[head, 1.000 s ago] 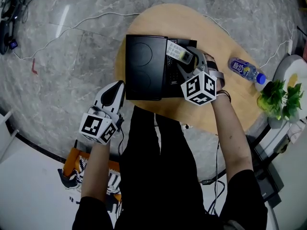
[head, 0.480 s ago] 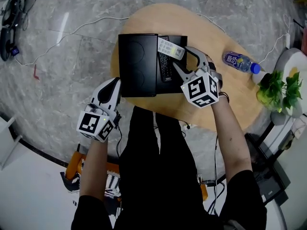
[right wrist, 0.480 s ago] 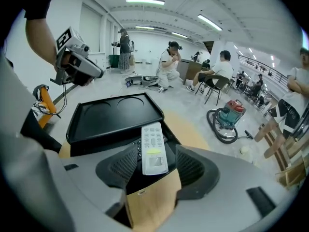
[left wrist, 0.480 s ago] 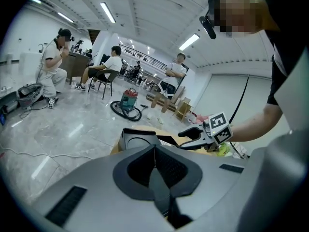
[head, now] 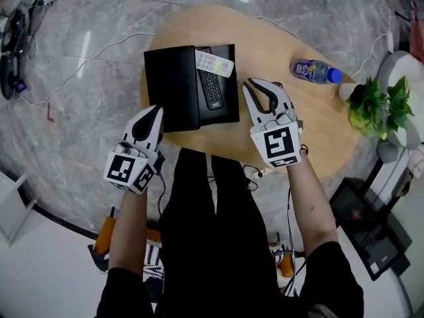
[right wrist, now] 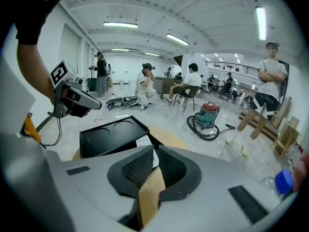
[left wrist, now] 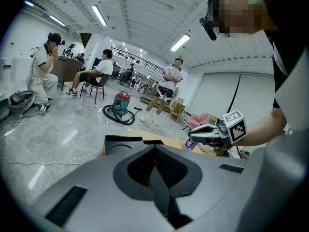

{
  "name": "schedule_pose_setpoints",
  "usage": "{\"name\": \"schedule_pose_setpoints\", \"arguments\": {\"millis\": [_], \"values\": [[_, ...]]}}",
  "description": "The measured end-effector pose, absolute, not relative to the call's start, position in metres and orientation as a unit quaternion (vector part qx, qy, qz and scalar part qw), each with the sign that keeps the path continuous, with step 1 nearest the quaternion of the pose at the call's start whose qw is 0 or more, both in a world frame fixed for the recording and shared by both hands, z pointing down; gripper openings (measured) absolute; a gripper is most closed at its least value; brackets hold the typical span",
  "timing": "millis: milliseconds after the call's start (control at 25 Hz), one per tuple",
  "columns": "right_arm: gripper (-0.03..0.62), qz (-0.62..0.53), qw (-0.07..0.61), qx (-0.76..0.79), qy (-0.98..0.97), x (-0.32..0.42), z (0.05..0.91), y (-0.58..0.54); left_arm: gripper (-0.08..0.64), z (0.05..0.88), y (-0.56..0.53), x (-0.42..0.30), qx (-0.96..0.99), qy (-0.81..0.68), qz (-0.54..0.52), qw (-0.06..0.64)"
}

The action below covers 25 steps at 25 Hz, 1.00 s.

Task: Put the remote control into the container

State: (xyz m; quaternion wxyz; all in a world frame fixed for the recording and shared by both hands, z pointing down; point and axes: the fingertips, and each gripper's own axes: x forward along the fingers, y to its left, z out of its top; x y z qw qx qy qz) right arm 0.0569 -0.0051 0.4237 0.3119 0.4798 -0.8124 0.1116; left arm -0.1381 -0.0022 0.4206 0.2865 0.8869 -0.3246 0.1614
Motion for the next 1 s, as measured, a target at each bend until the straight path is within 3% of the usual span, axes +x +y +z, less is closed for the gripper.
{"name": "schedule_pose_setpoints", "arguments": {"millis": [320,840,880,1000], "values": [[0.038,0.197,0.265,0.570,-0.752,0.127,0.424,0.057,0.006,0.411,0.011,-0.083,0.902,-0.288,0.149,0.283],[0.043,0.236,0.282,0.629,-0.685,0.195,0.451,0.118,0.008,0.411,0.025,-0.025,0.916,-0.234,0.158,0.286],[0.058,0.246,0.283,0.628,-0.682,0.196,0.455,0.120,0.008,0.409,0.023,-0.023,0.916,-0.234,0.155,0.288],[0.205,0.287,0.285,0.622,-0.670,0.195,0.477,0.123,0.008,0.404,0.016,-0.023,0.916,-0.236,0.146,0.289]]}}
